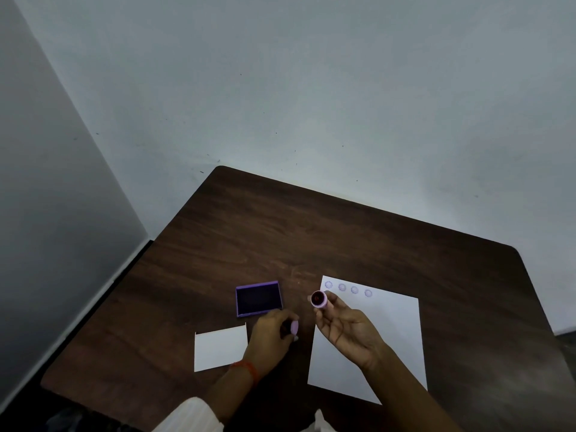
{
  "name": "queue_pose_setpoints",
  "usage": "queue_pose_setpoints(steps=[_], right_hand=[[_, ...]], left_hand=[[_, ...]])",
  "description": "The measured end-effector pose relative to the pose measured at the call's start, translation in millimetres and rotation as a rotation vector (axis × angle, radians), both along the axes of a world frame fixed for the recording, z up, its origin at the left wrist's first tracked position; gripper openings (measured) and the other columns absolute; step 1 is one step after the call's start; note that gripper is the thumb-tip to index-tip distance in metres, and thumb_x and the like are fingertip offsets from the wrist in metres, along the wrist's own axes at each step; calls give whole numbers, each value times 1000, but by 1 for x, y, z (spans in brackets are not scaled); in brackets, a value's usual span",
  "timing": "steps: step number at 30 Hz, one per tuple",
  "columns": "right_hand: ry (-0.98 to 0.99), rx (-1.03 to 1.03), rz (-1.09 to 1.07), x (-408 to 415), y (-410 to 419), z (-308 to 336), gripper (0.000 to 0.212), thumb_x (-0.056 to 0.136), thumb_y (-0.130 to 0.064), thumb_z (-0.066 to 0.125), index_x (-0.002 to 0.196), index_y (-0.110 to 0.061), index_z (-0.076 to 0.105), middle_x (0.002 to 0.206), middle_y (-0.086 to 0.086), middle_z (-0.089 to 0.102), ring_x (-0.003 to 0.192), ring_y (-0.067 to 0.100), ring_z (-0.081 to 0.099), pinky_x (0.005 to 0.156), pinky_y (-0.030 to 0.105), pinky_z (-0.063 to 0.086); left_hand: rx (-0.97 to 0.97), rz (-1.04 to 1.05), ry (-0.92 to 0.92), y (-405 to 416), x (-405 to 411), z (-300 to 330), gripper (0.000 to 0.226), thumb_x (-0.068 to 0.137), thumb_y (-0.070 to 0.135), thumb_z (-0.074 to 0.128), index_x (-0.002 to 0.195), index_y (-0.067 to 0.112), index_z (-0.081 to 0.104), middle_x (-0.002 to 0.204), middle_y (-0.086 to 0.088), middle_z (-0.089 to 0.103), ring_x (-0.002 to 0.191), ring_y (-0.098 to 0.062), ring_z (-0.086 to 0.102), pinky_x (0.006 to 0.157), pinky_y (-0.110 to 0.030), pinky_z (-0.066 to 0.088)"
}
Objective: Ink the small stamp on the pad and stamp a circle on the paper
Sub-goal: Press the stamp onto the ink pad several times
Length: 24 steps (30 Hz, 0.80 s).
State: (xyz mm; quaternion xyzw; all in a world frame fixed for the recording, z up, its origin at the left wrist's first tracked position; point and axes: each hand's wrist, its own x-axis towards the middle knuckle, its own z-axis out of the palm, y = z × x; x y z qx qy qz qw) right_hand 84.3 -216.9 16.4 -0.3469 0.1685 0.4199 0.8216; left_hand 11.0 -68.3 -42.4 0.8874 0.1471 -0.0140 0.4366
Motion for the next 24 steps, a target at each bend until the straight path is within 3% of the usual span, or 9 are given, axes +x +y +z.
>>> queue_pose_setpoints(steps=[4, 10, 15, 17, 20, 22, 24], right_hand=[[-28, -3, -6, 0, 1, -1, 17, 68, 2, 59, 76, -1, 74, 85, 18, 76, 78, 28, 74, 60, 32, 62], [-38, -45, -14, -1, 3, 1, 19, 66, -1, 62, 80, -2, 75, 85, 17, 76, 79, 27, 74, 59, 31, 62], [-29, -61, -28, -2, 5, 1, 21, 66, -3, 63, 84, -2, 74, 86, 17, 76, 78, 27, 74, 58, 32, 62], [-16, -59, -42, -2, 6, 0, 24, 66, -2, 64, 88, -1, 73, 87, 18, 76, 79, 27, 74, 58, 32, 62], [-32, -63, -9, 0, 8, -1, 22, 66, -3, 66, 86, -3, 74, 88, 15, 76, 79, 24, 74, 58, 29, 61], [-72, -83, 42, 1, 11, -1, 20, 69, -4, 64, 85, -6, 75, 87, 11, 77, 75, 19, 74, 58, 26, 60], [-115, -147, 90, 4, 15, -2, 18, 76, -2, 61, 85, -8, 76, 85, 9, 78, 71, 16, 73, 58, 23, 59]], left_hand=[[-30, 51, -19, -1, -1, 1, 20, 78, 12, 69, 98, 19, 67, 104, 2, 71, 87, 2, 54, 78, 1, 37], [3, 64, 5, 0, -3, -2, 31, 78, 14, 71, 108, 17, 65, 117, -1, 61, 103, -8, 53, 90, -12, 33], [12, 37, 18, 2, -5, 1, 42, 78, 14, 71, 118, 19, 60, 123, -1, 57, 109, -11, 54, 92, -12, 34], [9, 34, -4, 6, -6, 3, 42, 78, 15, 71, 118, 20, 59, 123, 0, 57, 103, -6, 54, 88, -6, 35], [22, 96, -82, 19, -9, 9, 42, 77, 18, 72, 117, 24, 59, 121, 3, 56, 85, 3, 52, 70, 2, 38], [74, 169, -133, 34, -12, 14, 45, 76, 19, 72, 118, 25, 57, 122, 3, 53, 93, -2, 53, 81, -6, 43], [158, 242, -180, 50, -14, 17, 50, 75, 21, 74, 121, 24, 55, 125, 0, 52, 110, -14, 50, 94, -24, 44]])
